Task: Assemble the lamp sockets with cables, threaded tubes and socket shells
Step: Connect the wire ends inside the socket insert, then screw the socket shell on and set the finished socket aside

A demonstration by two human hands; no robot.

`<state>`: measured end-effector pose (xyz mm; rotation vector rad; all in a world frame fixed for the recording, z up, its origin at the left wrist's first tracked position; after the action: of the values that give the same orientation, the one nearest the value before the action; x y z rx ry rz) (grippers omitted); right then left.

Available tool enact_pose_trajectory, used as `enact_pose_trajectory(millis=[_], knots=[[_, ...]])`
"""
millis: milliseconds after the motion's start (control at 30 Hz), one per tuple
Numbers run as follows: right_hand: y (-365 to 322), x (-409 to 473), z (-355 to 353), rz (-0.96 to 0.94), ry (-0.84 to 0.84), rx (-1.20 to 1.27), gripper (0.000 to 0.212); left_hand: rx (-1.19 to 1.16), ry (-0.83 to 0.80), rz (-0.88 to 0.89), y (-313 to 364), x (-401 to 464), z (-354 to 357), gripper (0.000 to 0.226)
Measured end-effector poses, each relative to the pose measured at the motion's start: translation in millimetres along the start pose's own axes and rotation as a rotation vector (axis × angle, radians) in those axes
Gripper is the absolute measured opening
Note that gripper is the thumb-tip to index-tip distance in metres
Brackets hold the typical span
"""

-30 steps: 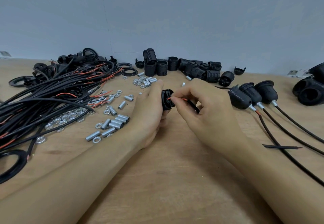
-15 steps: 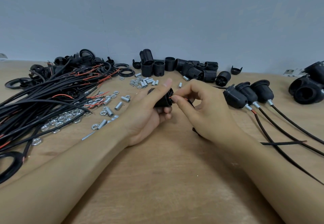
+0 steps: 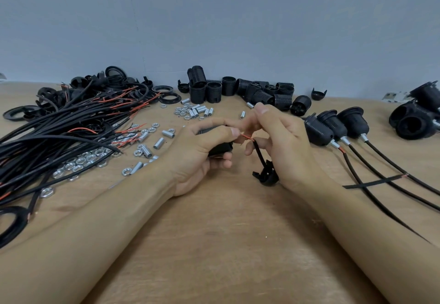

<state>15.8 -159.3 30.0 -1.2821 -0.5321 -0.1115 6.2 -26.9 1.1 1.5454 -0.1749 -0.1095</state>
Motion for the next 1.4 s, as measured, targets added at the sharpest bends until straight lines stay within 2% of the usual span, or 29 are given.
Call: enact_pose_trajectory(millis=[100,200,267,333,400,467,500,600,733,833,967,1167,1233,1300,1400], knots=[[1,3,-7,0.009,0.093,0.094,0.035,0.026,0.054,0.024,1,1,-3,0.025],[-5,5,-14,-0.018,0.174,0.138,0.033,0.044,0.113,0.043,1,1,-6,0.019],[-16,10,-22,-0.010,0.155,-0.010,0.024,0.055,0.136,0.053,2,1,-7,0.017],[-26,13,-29,0.104,-0.047,-0.340,0.024,0.067,0.141,0.063,1,1,-7,0.025],[-22,4,-34,0.368,-0.365,-0.610,0.037,0.067,0.152,0.070,1,1,-7,0.029],[-12,-12,-38,0.606,-0.568,-0.735,0.051,0.067,0.164,0.072,1,1,-8,0.028],[-9,-16,-38,0.647,-0.610,-0.754,0.048,0.067,0.164,0.073,1,1,-8,0.026],[-7,-13,-32,0.588,-0.553,-0.612,0.032,0.086,0.167,0.086,1,1,-8,0.019],[-10,-6,-33,0.496,-0.399,-0.387,0.051,0.275,0.208,0.224,8,-5,-7,0.002],[-10,-4,-26,0.426,-0.356,-0.372,0.057,0.405,0.249,0.308,15,-9,-8,0.006],[-14,-2,-15,0.280,-0.285,-0.381,0.043,0.477,0.228,0.368,19,-11,-5,0.003],[-18,-4,-4,0.106,-0.252,-0.497,0.044,0.327,0.250,0.279,13,-6,-11,0.007],[-22,-5,-1,0.054,-0.263,-0.561,0.043,0.304,0.215,0.243,10,-5,-9,0.003],[-24,-7,2,0.018,-0.284,-0.615,0.043,0.288,0.179,0.187,5,-4,-8,0.010],[-25,-7,5,0.014,-0.279,-0.588,0.041,0.178,0.122,0.135,4,-3,-7,0.010]])
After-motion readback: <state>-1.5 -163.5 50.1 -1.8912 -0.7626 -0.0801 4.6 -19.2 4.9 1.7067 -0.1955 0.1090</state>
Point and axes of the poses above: each hand's wrist, its own x-axis towards the middle knuckle, its own z-axis out of the palm, y = z × x, the point moved 6 cm from there along x, towards the middle knuckle, and after that the axes turned 13 degrees about x, right-handed, at the moved point
